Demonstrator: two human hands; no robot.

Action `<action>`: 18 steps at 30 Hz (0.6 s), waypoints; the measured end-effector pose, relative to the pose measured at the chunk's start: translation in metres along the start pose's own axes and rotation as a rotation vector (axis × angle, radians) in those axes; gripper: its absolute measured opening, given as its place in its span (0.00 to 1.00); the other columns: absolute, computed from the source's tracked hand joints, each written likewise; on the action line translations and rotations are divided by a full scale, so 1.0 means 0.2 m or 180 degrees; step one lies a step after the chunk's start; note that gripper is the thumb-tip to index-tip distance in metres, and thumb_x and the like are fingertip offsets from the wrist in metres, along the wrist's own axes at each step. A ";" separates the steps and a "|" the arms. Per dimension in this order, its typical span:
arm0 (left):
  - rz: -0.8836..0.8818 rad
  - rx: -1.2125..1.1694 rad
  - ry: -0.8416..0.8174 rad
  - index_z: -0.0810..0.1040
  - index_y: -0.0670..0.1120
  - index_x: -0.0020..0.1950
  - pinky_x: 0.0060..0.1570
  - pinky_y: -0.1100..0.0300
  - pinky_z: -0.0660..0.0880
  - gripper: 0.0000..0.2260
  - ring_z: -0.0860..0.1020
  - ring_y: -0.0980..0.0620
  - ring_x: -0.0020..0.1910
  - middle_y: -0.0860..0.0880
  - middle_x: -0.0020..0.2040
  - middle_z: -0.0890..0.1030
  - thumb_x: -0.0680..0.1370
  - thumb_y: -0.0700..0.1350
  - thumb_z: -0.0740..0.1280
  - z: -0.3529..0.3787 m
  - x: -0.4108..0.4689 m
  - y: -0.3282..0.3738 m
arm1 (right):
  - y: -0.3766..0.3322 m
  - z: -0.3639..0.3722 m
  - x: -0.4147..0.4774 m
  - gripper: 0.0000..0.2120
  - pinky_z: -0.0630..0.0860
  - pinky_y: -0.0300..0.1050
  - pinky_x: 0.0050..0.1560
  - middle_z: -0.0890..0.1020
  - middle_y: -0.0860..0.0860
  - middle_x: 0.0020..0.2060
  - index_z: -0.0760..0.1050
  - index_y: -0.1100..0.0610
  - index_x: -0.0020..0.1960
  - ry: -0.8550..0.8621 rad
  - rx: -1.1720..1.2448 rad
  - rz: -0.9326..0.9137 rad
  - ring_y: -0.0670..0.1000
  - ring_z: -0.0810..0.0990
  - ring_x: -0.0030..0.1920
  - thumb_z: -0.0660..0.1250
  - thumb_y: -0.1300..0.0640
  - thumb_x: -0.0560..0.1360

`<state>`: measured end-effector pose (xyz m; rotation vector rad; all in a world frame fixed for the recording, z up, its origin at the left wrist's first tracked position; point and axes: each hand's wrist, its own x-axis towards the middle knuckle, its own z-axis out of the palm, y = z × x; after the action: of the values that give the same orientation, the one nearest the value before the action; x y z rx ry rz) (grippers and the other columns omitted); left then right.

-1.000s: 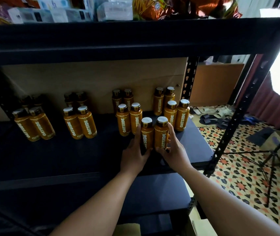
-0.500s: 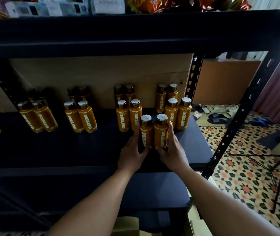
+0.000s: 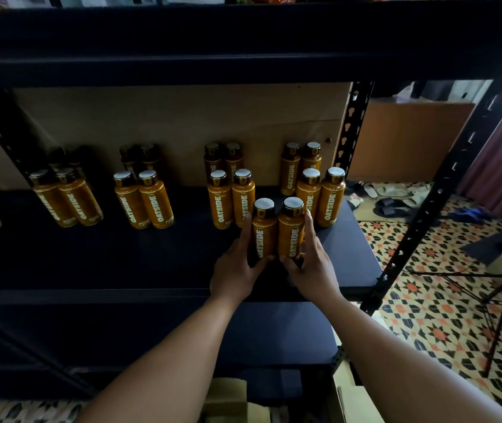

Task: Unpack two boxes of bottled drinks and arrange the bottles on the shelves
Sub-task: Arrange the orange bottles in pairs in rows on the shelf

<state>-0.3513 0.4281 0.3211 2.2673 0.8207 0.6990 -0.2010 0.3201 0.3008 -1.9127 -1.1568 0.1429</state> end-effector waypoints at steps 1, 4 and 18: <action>0.0004 0.0011 0.0018 0.30 0.77 0.70 0.70 0.46 0.69 0.44 0.67 0.47 0.76 0.54 0.81 0.60 0.79 0.61 0.68 0.00 0.00 0.00 | 0.00 0.00 0.00 0.53 0.75 0.58 0.67 0.66 0.52 0.76 0.32 0.32 0.79 0.0020 -0.0001 0.0000 0.56 0.73 0.72 0.72 0.52 0.78; -0.0015 0.0022 0.0079 0.31 0.76 0.71 0.69 0.45 0.70 0.44 0.68 0.47 0.76 0.54 0.81 0.62 0.79 0.62 0.68 0.01 0.00 0.00 | 0.00 0.00 0.00 0.53 0.75 0.58 0.66 0.66 0.52 0.77 0.31 0.28 0.77 0.0045 -0.0021 0.0003 0.56 0.74 0.71 0.72 0.52 0.78; -0.0073 0.0159 0.0204 0.31 0.75 0.72 0.67 0.46 0.71 0.44 0.70 0.46 0.74 0.54 0.80 0.63 0.78 0.64 0.67 0.03 0.00 -0.02 | 0.00 0.01 0.00 0.52 0.75 0.57 0.64 0.68 0.52 0.74 0.30 0.28 0.76 0.0112 -0.0066 0.0044 0.56 0.74 0.71 0.72 0.50 0.79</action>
<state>-0.3487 0.4275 0.3144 2.2865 0.9025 0.7517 -0.2025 0.3215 0.2988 -1.9344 -1.1258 0.1046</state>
